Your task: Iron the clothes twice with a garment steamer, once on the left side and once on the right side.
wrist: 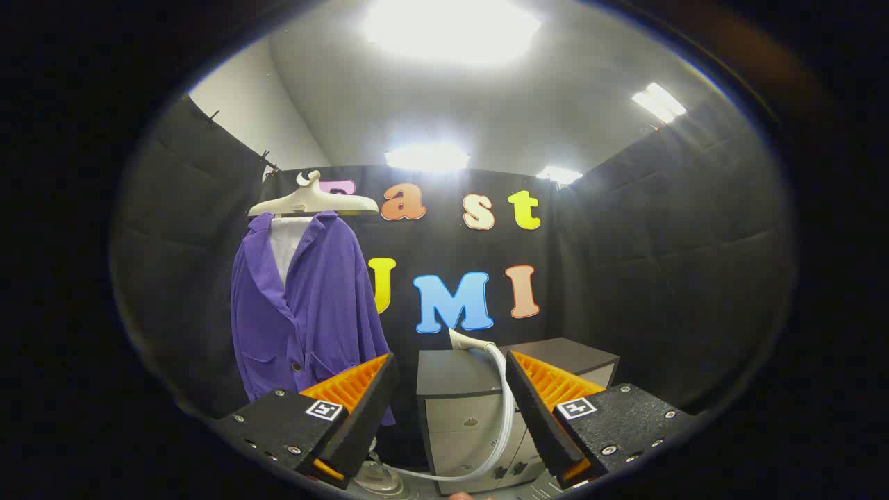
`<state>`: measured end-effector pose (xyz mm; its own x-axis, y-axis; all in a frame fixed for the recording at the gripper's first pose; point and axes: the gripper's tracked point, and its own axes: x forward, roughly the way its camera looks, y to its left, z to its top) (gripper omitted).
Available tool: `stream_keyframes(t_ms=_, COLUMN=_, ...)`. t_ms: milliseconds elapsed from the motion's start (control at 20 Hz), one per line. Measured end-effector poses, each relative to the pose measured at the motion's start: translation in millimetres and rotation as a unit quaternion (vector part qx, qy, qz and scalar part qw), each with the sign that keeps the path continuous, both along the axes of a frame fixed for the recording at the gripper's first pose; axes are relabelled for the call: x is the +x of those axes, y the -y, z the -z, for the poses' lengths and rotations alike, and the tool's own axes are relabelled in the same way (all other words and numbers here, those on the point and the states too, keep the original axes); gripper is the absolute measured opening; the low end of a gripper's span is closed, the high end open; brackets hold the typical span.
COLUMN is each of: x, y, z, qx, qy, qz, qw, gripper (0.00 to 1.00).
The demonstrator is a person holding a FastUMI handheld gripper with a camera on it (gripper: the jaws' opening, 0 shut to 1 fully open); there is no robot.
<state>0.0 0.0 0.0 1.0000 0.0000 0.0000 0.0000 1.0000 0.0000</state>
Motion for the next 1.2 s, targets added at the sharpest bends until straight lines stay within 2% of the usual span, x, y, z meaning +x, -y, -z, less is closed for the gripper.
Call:
stream_keyframes(t_ms=500, x=-2.1, y=3.6, z=3.1, qx=0.0, qy=-0.004, qz=0.005, qw=1.0, gripper=0.95)
stream_keyframes(t_ms=1200, x=11.5, y=37.7, z=8.7, qx=-0.004, qy=-0.033, qz=0.035, qw=0.999, gripper=0.95)
